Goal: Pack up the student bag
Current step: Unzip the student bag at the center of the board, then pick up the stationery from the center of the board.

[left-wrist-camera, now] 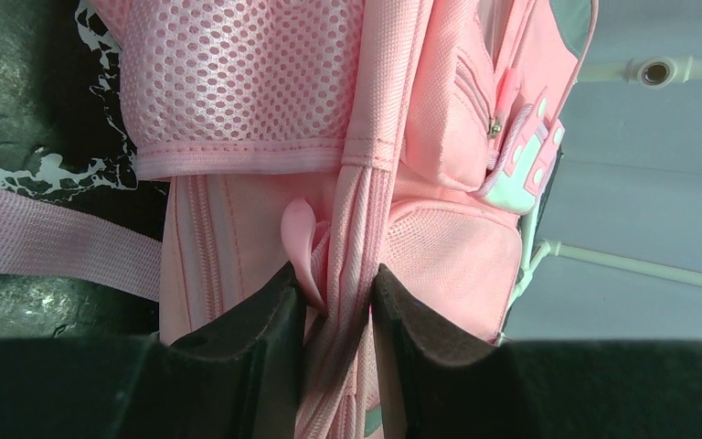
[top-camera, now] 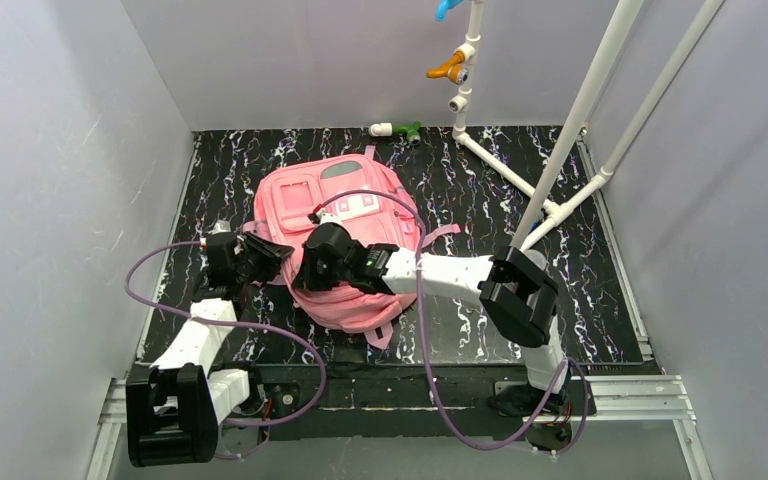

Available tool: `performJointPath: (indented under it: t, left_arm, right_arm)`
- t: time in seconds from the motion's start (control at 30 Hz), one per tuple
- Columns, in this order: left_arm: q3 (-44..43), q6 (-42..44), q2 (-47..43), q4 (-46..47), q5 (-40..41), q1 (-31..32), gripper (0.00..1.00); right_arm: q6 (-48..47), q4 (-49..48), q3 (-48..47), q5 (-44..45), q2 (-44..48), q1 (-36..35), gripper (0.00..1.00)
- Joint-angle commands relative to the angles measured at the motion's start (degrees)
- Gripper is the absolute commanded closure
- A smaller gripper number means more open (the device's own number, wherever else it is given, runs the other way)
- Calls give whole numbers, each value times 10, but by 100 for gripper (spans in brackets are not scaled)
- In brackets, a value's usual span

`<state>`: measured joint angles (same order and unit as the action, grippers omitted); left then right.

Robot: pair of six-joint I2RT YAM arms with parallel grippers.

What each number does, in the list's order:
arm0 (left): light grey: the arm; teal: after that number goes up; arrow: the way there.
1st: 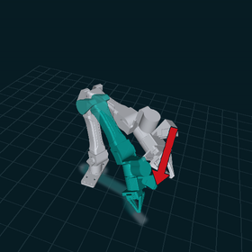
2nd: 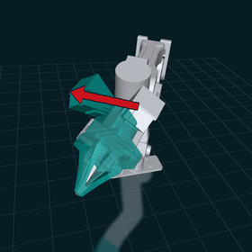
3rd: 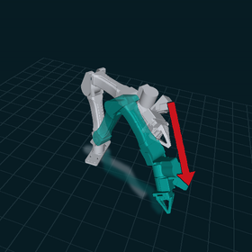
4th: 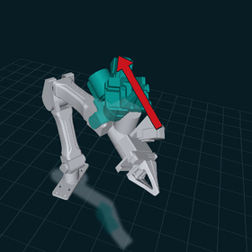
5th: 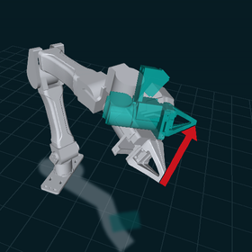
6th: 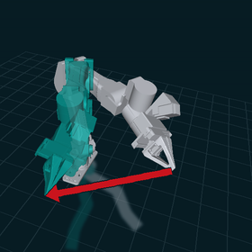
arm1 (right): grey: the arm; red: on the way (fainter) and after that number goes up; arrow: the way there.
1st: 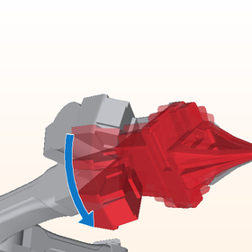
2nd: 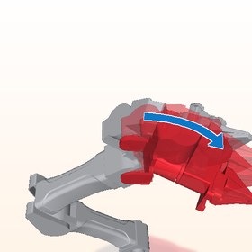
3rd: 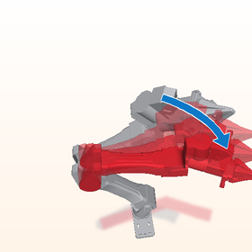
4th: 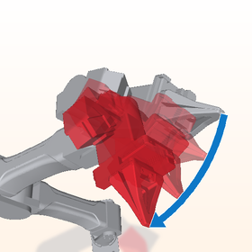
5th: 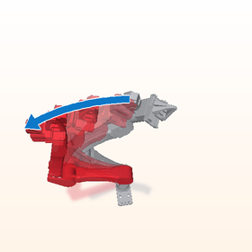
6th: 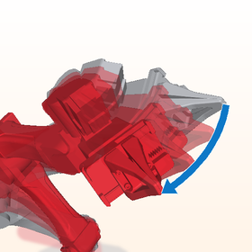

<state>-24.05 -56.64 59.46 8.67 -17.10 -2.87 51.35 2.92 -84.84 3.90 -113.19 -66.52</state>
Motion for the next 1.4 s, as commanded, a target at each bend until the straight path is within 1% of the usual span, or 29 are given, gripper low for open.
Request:
performJointPath:
  t: [0.0, 0.1, 0.2, 0.23, 0.27, 0.33, 0.37, 0.4, 0.43, 0.47, 0.5, 0.53, 0.57, 0.6, 0.63, 0.67, 0.7, 0.73, 0.8, 0.87, 0.97, 1.1, 1.17, 1.2, 1.33, 1.37]
  left_arm:
    - [1, 3, -13, -54, -68, 15, 100]
    - [3, 4, -14, -55, -73, 15, 100]
    - [13, 6, -21, -57, -71, 16, 100]
    - [15, 7, -21, -57, -71, 16, 100]
    - [15, 10, -21, -59, -69, 16, 100]
    - [6, 22, -23, -66, -65, 16, 100]
    - [-2, 32, -24, -74, -65, 16, 98]
    - [-12, 46, -24, -82, -66, 16, 94]
    - [-25, 61, -24, -100, -65, 16, 89]
    - [-38, 78, -24, -122, -60, 16, 86]
    - [-52, 97, -23, -143, -53, 16, 80]
    - [-63, 109, -21, -160, -46, 16, 75]
    - [-74, 119, -19, -176, -37, 16, 69]
    - [-86, 129, -16, -191, -32, 16, 64]
    - [-95, 138, -12, -204, -29, 16, 59]
    - [-107, 145, -9, -220, -24, 16, 54]
    - [-118, 153, -7, -234, -18, 16, 51]
    - [-130, 164, -3, -250, -15, 16, 49]
    - [-158, 191, 4, -286, -7, 16, 48]
    - [-183, 215, 8, -310, 0, 16, 47]
    - [-232, 225, 23, -369, 2, 14, 48]
    - [-246, 243, 15, -364, -53, 14, 47]
    - [-257, 257, 20, -364, -72, 14, 40]
    - [-265, 265, 23, -366, -80, 15, 34]
    - [-287, 277, 24, -382, -91, 20, 24]
    - [-292, 281, 24, -384, -92, 30, 21]
  right_arm:
    - [83, -78, -79, 85, -18, 28, 99]
    - [110, -84, -121, 79, -63, 37, 99]
    - [86, -83, -153, 102, -83, 44, 99]
    - [78, -86, -155, 90, -83, 48, 95]
    - [65, -98, -147, 65, -80, 52, 85]
    - [9, -113, -116, 17, -53, 55, 66]
    - [-29, -107, -92, -1, -29, 55, 58]
    - [-75, -100, -65, -25, -3, 55, 52]
    - [-118, -67, -42, -31, 24, 55, 47]
    - [-162, -37, -21, -24, 50, 55, 40]
    - [-202, 10, -9, -20, 75, 58, 34]
    - [-237, 55, 2, -8, 102, 63, 32]
    - [-275, 80, 18, 4, 130, 66, 25]
    - [-309, 101, 37, 12, 162, 69, 21]
    - [-338, 126, 53, 33, 192, 71, 17]
    - [-364, 147, 71, 58, 223, 72, 10]
    - [-392, 162, 90, 85, 255, 74, 6]
    - [-401, 177, 109, 115, 283, 77, 2]
    - [-386, 182, 173, 181, 347, 92, 2]
    - [-352, 172, 232, 202, 408, 134, 2]
    - [-277, 191, 299, 202, 453, 246, 2]
    - [-215, 193, 372, 205, 511, 379, 2]
    - [-190, 206, 395, 206, 525, 439, 1]
    - [-178, 211, 408, 201, 531, 467, 2]
    - [-140, 212, 469, 174, 575, 572, 2]
    - [-138, 214, 479, 168, 586, 597, 2]
